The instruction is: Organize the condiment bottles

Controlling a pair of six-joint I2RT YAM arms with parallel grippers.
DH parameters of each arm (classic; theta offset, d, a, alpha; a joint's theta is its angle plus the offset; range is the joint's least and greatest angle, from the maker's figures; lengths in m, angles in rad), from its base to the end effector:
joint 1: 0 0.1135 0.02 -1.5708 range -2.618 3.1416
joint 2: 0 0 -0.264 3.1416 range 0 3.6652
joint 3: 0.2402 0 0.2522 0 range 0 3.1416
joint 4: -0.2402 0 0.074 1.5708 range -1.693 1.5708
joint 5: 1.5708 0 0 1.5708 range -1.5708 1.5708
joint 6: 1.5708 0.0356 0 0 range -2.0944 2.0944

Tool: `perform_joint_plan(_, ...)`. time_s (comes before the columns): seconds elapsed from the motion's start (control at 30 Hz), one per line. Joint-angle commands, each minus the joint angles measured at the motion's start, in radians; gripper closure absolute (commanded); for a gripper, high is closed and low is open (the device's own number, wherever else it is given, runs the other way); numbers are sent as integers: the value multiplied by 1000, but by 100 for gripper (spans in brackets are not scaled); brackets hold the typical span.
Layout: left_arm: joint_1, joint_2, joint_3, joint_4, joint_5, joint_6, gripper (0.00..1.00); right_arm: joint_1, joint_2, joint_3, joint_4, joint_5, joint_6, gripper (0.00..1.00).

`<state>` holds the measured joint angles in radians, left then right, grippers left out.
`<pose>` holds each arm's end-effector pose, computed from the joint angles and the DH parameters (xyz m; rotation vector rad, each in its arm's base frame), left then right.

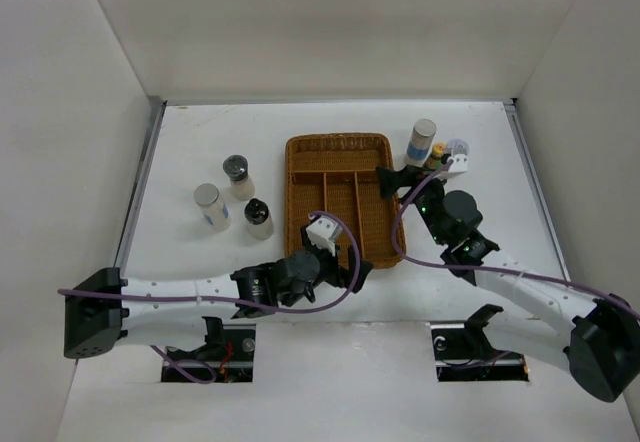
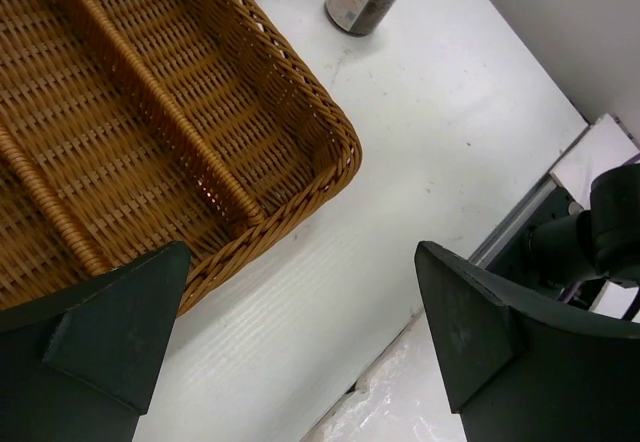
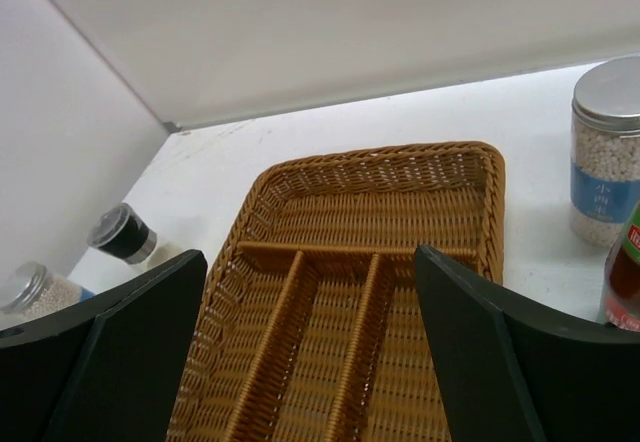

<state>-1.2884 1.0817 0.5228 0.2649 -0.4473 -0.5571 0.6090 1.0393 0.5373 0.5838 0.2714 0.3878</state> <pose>0.0808 -0.2233 0.2368 0.3798 1.8888 -0.8631 0.2005 0.1282 0.2847 0.0556 1.5204 0.6003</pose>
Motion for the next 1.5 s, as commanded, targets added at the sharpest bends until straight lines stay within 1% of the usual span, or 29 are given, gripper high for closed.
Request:
perform_joint_plan(0.0, -13, -29, 46, -32, -45, -6, 0, 30, -38, -37, 65, -15, 39, 10)
perform_joint_plan(0.13, 1, -58, 26, -35, -59, -7, 0, 59, -55, -86, 85, -12, 59, 10)
perform_joint_plan(0.23, 14, -60, 34, -36, -85, -1, 0, 59, -39, -88, 85, -14, 75, 13)
perform_joint_plan(0.33, 18, -72, 54, -56, -158, 6, 0, 64, -33, -86, 88, -17, 86, 20)
perform_joint_plan(0.4, 19, -88, 75, -70, -218, 19, 0, 68, -50, -88, 85, -18, 91, 35)
perform_joint_plan(0.53, 31, -120, 144, -81, -289, 97, 0, 73, -73, -92, 73, -14, 106, 74)
perform_joint_plan(0.57, 39, -126, 167, -81, -304, 120, 0, 73, -73, -89, 62, -12, 108, 83)
perform_joint_plan(0.63, 65, -129, 216, -81, -344, 166, 0, 73, -62, -77, 33, -6, 109, 91)
perform_joint_plan(0.7, 112, -123, 264, -82, -352, 184, 0, 73, -42, -62, 4, 0, 114, 93)
perform_joint_plan(0.77, 177, -105, 316, -93, -346, 200, 1, 73, -25, -57, -2, 2, 117, 93)
perform_joint_plan(0.8, 200, -95, 336, -99, -337, 204, 10, 73, -15, -56, 1, 0, 117, 92)
perform_joint_plan(0.83, 234, -82, 361, -104, -332, 209, 30, 73, -1, -47, -5, -4, 117, 91)
perform_joint_plan(0.87, 267, -66, 384, -116, -338, 210, 47, 76, 13, -37, -12, -14, 117, 90)
perform_joint_plan(0.9, 298, -49, 405, -136, -343, 207, 55, 80, 27, -27, -21, -27, 117, 89)
perform_joint_plan(0.93, 335, -33, 428, -162, -352, 203, 59, 90, 42, -17, -32, -49, 117, 88)
perform_joint_plan(0.97, 369, -13, 451, -191, -363, 200, 61, 99, 57, -4, -41, -75, 117, 87)
perform_joint_plan(1.03, 427, 26, 491, -248, -378, 189, 60, 111, 90, 16, -47, -127, 115, 84)
perform_joint_plan(1.07, 456, 44, 508, -275, -381, 186, 57, 117, 106, 26, -47, -155, 115, 81)
perform_joint_plan(1.1, 487, 59, 520, -294, -387, 183, 51, 122, 123, 33, -47, -179, 115, 77)
perform_joint_plan(1.13, 516, 73, 528, -306, -395, 178, 45, 128, 137, 36, -42, -195, 115, 69)
perform_joint_plan(1.2, 580, 110, 546, -331, -406, 177, 37, 131, 163, 38, -30, -202, 115, 47)
perform_joint_plan(1.27, 629, 145, 577, -389, -398, 161, 26, 131, 186, 39, -21, -210, 117, 33)
perform_joint_plan(1.3, 643, 161, 594, -430, -402, 155, 21, 131, 194, 39, -21, -210, 117, 28)
perform_joint_plan(1.37, 691, 191, 609, -490, -397, 142, 15, 131, 200, 43, -25, -210, 117, 22)
perform_joint_plan(1.47, 780, 227, 611, -541, -328, 85, 12, 131, 212, 43, -16, -210, 117, 17)
